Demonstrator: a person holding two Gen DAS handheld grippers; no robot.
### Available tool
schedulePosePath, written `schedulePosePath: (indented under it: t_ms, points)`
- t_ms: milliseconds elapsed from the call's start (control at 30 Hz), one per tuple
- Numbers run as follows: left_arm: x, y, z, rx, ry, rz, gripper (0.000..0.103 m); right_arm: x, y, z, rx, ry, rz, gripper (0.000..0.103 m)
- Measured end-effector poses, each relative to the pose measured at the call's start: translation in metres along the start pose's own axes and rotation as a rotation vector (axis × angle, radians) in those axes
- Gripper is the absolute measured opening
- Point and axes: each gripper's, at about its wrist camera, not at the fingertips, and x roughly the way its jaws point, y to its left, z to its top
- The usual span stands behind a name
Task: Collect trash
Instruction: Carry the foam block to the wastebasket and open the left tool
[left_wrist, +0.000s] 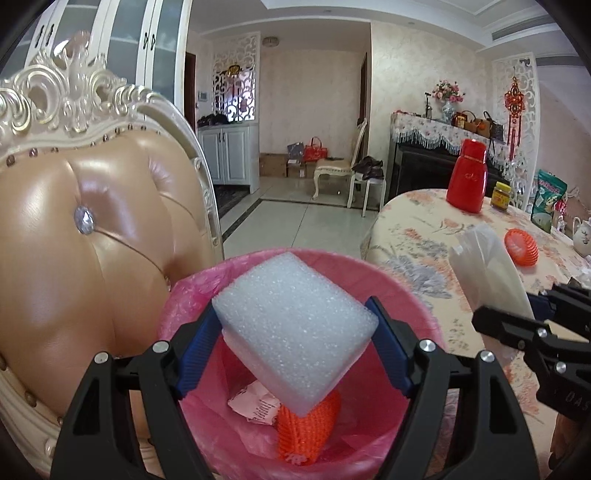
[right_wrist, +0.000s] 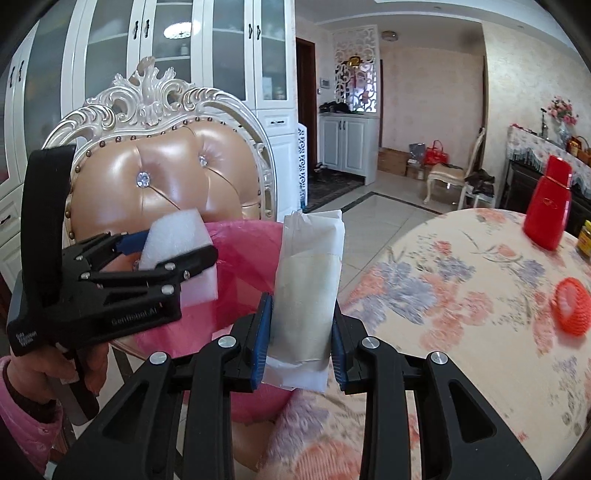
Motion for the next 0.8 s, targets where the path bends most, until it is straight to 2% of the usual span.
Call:
schedulePosePath:
  t_ms: [267, 333, 400, 633, 800]
  points:
    - [0.017, 0.017, 0.001, -0.049, 0.009, 0.051, 0.080, 0.040, 0.009, 0.007, -0.003, 0.037, 0.043, 0.033]
    - [0.015, 0.023, 0.003, -0.064, 0.003, 0.078, 0.085, 0.046, 0.013, 0.007, -0.014, 0.046, 0.047, 0.040]
    - [0.009, 0.028, 0.003, -0.083, -0.013, 0.100, 0.088, 0.047, 0.015, 0.004, -0.022, 0.045, 0.045, 0.057]
    - [-0.014, 0.039, 0.002, -0.140, -0.057, 0.135, 0.098, 0.022, -0.003, -0.007, 0.019, 0.031, 0.013, 0.058]
    - [-0.029, 0.014, -0.002, -0.094, -0.072, 0.116, 0.098, -0.018, -0.025, -0.019, 0.046, -0.003, -0.055, 0.059]
